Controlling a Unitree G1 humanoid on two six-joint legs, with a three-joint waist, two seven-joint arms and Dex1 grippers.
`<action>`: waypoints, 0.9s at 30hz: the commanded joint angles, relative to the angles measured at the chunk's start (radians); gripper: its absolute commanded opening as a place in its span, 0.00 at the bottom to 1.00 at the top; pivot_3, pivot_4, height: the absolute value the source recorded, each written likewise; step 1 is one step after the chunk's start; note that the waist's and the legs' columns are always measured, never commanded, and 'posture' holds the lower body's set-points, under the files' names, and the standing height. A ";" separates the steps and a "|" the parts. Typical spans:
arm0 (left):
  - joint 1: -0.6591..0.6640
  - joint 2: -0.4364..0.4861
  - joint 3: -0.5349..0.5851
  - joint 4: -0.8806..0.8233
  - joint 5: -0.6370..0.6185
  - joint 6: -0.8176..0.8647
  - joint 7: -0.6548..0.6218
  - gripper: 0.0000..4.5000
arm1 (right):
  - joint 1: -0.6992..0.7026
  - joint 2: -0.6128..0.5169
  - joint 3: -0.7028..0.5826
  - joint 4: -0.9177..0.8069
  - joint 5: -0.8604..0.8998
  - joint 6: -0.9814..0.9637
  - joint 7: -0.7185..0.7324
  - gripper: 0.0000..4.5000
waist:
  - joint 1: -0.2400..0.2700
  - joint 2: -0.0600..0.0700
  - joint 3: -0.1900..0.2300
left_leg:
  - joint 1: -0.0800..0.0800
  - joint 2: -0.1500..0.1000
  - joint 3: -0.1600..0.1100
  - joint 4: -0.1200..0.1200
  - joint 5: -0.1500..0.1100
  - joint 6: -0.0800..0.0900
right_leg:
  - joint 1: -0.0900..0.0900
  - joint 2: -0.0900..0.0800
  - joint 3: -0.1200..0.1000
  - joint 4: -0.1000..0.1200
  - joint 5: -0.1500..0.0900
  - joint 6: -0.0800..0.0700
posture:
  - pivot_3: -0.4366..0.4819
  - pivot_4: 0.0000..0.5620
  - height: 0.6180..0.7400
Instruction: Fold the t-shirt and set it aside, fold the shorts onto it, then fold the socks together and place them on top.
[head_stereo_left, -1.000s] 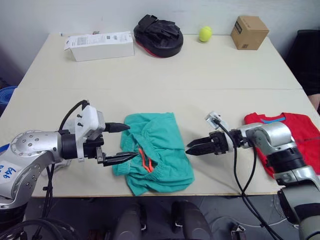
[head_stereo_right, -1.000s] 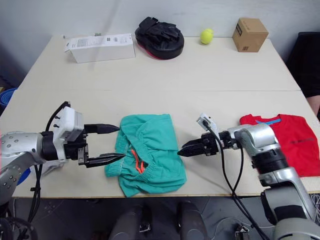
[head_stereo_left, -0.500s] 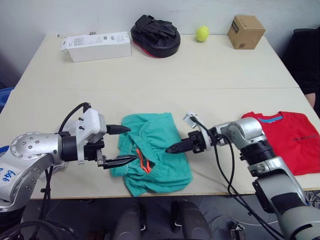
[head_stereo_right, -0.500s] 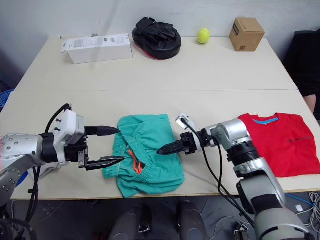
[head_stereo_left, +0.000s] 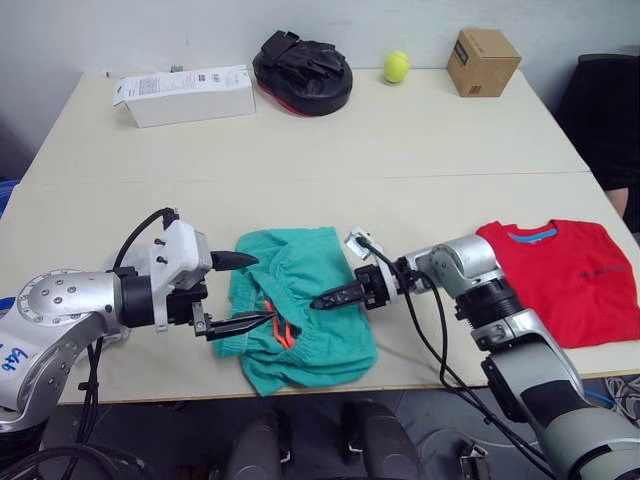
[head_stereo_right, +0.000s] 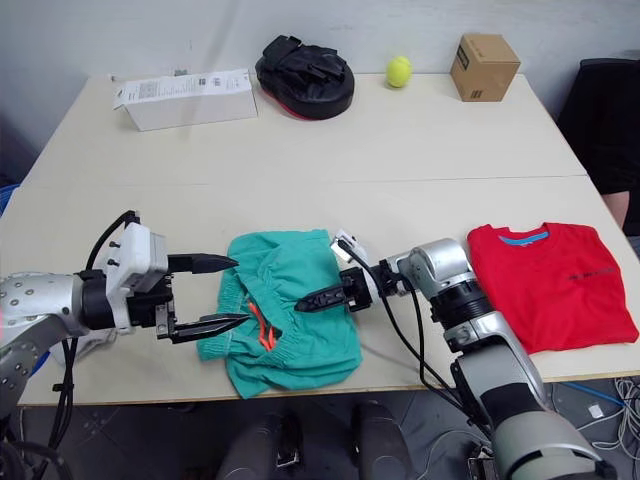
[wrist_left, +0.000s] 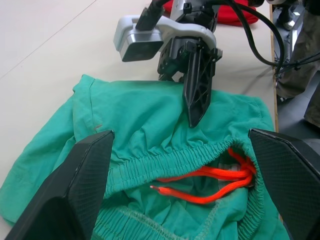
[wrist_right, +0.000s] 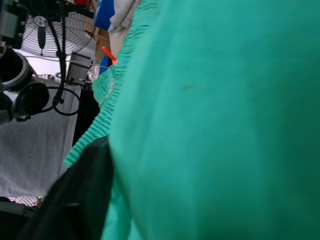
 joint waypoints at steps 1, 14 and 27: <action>0.001 0.014 0.024 -0.023 -0.013 -0.015 0.004 1.00 | 0.033 0.013 0.019 -0.004 -0.005 0.040 -0.024 0.40 | -0.001 0.000 0.000 | 0.000 0.000 0.000 0.000 0.000 0.000 | 0.000 0.000 0.000 0.000 0.000 0.000 | 0.48 0.27 1.00; 0.001 0.019 0.023 -0.013 -0.011 -0.017 0.001 1.00 | 0.064 -0.002 -0.161 -0.061 0.117 0.164 -0.042 0.01 | 0.005 -0.004 -0.002 | 0.008 0.001 -0.002 -0.004 -0.002 -0.004 | 0.008 0.000 -0.001 -0.001 -0.003 -0.005 | 0.48 0.27 1.00; -0.043 0.014 -0.030 0.021 0.003 -0.036 -0.020 1.00 | 0.150 -0.067 -0.439 -0.327 0.346 0.365 -0.121 0.01 | 0.016 0.000 0.000 | -0.002 0.001 -0.001 -0.004 0.000 -0.002 | -0.003 0.001 -0.001 -0.001 -0.003 -0.006 | 0.48 0.27 1.00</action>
